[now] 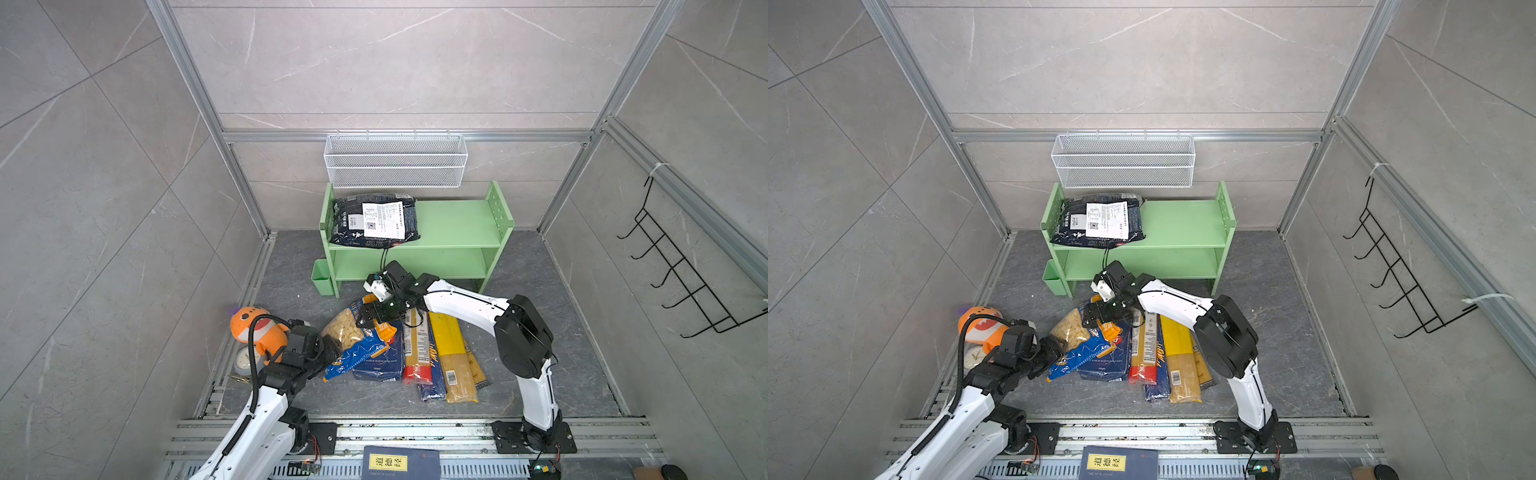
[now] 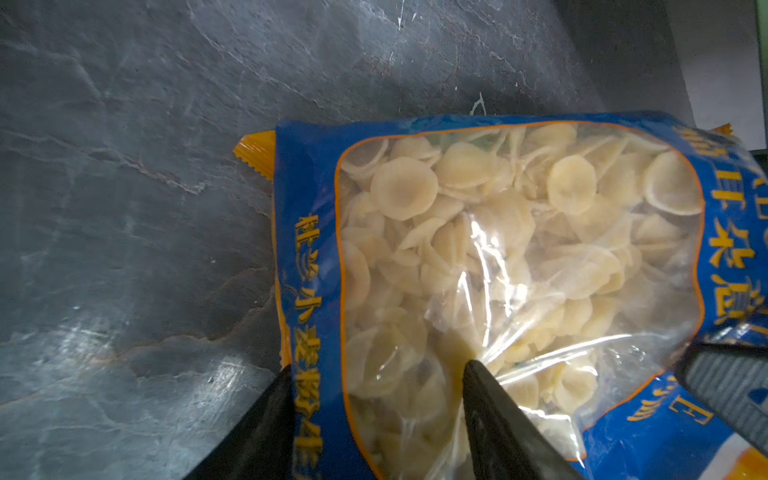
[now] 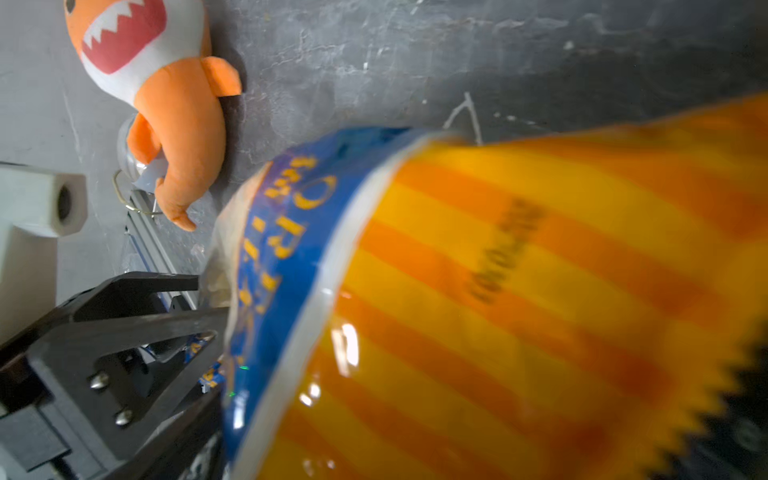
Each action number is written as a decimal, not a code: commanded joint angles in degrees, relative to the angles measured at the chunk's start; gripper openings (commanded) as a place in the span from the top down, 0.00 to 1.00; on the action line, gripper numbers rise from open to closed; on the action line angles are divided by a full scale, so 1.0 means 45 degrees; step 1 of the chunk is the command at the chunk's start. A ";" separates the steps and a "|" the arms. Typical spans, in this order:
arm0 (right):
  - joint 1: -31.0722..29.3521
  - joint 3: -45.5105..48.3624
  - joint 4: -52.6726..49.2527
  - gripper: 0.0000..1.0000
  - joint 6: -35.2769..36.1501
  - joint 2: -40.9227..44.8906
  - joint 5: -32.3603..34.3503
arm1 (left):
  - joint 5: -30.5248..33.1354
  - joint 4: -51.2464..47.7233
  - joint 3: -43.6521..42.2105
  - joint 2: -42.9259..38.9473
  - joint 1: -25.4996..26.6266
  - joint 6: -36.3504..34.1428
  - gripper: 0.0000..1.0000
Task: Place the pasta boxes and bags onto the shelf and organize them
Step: 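Grasp the blue-and-orange orecchiette bag with the right gripper and lift it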
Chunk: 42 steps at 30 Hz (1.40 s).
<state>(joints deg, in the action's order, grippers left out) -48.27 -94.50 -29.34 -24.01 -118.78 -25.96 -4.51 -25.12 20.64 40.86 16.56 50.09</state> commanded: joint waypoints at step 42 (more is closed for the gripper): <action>-0.0640 0.3598 0.2227 0.81 -0.1433 0.5013 -0.1802 | 0.1472 -0.3762 0.2325 -0.3154 0.0000 -0.0642 0.23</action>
<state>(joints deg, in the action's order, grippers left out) -51.46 -78.81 -20.21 -30.09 -102.91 -31.18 -1.32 -38.35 28.21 28.42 16.51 47.22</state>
